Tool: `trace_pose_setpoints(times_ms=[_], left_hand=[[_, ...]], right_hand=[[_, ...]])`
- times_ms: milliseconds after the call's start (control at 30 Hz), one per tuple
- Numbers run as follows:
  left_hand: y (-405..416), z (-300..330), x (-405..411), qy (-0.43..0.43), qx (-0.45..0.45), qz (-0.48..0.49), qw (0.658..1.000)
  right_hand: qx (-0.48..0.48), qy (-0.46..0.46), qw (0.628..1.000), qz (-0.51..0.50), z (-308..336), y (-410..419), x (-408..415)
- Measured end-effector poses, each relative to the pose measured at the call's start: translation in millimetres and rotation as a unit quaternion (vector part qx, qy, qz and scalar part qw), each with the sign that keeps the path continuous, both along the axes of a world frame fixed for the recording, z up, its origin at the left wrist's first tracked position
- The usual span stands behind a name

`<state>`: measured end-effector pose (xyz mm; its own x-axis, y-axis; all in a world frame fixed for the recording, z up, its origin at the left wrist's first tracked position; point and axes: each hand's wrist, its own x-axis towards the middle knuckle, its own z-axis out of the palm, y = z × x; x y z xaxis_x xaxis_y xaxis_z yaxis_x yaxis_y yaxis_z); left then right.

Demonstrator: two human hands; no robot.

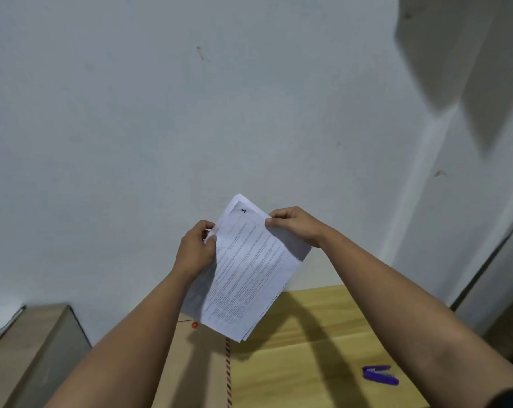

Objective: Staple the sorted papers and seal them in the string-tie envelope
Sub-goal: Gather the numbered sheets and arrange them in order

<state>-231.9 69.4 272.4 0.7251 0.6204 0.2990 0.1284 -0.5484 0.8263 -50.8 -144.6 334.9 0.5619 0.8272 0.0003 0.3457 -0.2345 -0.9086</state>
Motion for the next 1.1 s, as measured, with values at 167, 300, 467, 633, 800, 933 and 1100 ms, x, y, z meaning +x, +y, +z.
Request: trace_pose_setpoints(times_ms=[167,300,467,633,800,933,1100], left_hand=[[0.4,-6.8,0.7,-0.005,-0.059,0.004,0.998],[1.0,-11.0,1.8,0.051,-0.105,-0.043,0.992],[-2.1,-19.8,22.0,0.103,-0.130,-0.131,0.977],[-32.0,-44.7,57.2,0.056,-0.142,-0.060,0.986],[-55.0,-81.0,97.4,0.012,-0.251,0.013,0.968],[-79.0,-106.9,139.0,0.012,-0.336,-0.003,0.942],[-104.7,-138.8,174.3,0.065,-0.341,-0.021,0.938]], right_hand=[[-0.016,-0.047,0.998,0.027,3.1,5.8,-1.9],[-0.062,-0.089,0.993,0.046,9.8,3.6,1.3],[-0.106,-0.118,0.986,0.051,5.9,-4.6,11.8],[-0.098,-0.082,0.991,-0.041,-19.1,-40.1,47.7],[-0.044,0.104,0.987,-0.118,-77.5,-90.6,80.0],[-0.042,0.151,0.972,-0.174,-135.3,-107.1,94.9],[-0.058,0.157,0.954,-0.249,-194.8,-122.3,119.5]])
